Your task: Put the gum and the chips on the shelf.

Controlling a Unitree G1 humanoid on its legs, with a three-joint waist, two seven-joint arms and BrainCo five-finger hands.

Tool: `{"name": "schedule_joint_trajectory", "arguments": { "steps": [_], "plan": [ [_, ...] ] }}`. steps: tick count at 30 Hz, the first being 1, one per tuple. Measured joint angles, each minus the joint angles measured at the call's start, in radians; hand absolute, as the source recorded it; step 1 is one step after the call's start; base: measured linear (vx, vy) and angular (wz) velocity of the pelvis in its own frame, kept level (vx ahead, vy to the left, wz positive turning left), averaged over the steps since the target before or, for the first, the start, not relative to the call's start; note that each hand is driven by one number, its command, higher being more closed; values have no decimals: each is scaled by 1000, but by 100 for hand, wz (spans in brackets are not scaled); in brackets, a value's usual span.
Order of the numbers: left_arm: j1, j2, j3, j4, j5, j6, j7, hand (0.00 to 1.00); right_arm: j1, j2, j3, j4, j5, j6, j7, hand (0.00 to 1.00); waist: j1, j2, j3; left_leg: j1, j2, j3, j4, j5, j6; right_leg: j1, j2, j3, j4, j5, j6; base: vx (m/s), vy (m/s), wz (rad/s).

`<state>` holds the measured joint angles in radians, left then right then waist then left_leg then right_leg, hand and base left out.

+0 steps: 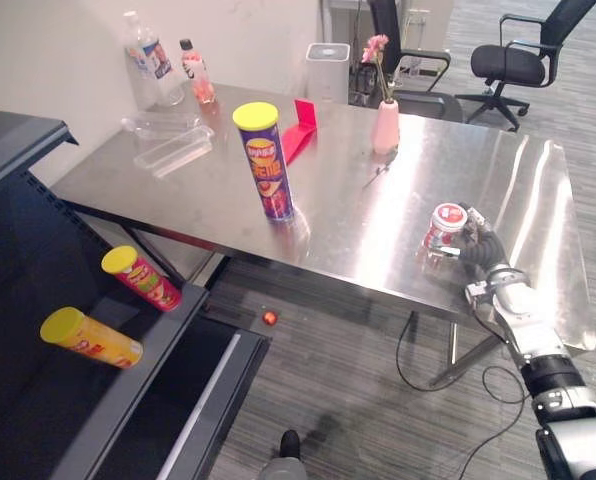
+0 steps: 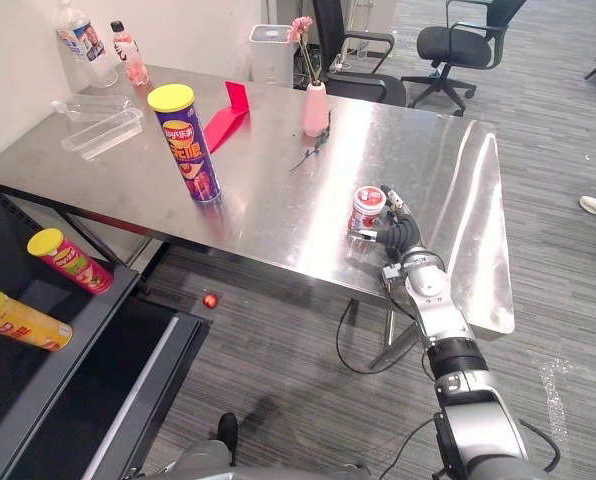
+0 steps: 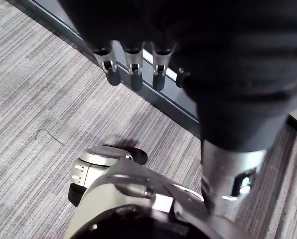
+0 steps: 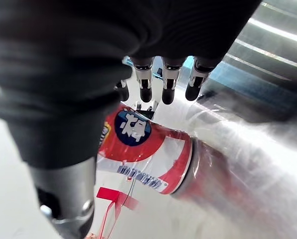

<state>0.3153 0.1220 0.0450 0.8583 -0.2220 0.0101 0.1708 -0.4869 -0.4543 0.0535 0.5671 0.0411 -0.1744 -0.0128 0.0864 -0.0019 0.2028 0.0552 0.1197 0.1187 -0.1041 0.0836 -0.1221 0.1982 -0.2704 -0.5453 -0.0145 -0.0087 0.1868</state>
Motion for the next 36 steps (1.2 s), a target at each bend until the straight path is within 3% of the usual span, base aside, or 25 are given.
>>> {"name": "schedule_joint_trajectory", "arguments": {
  "steps": [10,11,36],
  "plan": [
    [2,0,-7,-3,0,-1,0,0,-23,-16,-6,0,7,0,-3,0,3,7,18,-1,-7,-6,0,2,3,0,-8,-4,8,-2,3,0,0,1],
    [2,0,-8,-3,0,-1,0,0,-24,-22,-7,0,7,0,-4,100,2,7,25,-1,-10,-11,0,3,4,0,-12,-7,18,-7,10,-6,-6,10],
    [6,4,-19,-32,-3,14,2,0,-41,-39,-9,1,3,-9,-25,100,3,11,40,-5,-12,-12,0,3,5,-2,-14,0,19,-8,11,0,-1,1]
  ]
}}
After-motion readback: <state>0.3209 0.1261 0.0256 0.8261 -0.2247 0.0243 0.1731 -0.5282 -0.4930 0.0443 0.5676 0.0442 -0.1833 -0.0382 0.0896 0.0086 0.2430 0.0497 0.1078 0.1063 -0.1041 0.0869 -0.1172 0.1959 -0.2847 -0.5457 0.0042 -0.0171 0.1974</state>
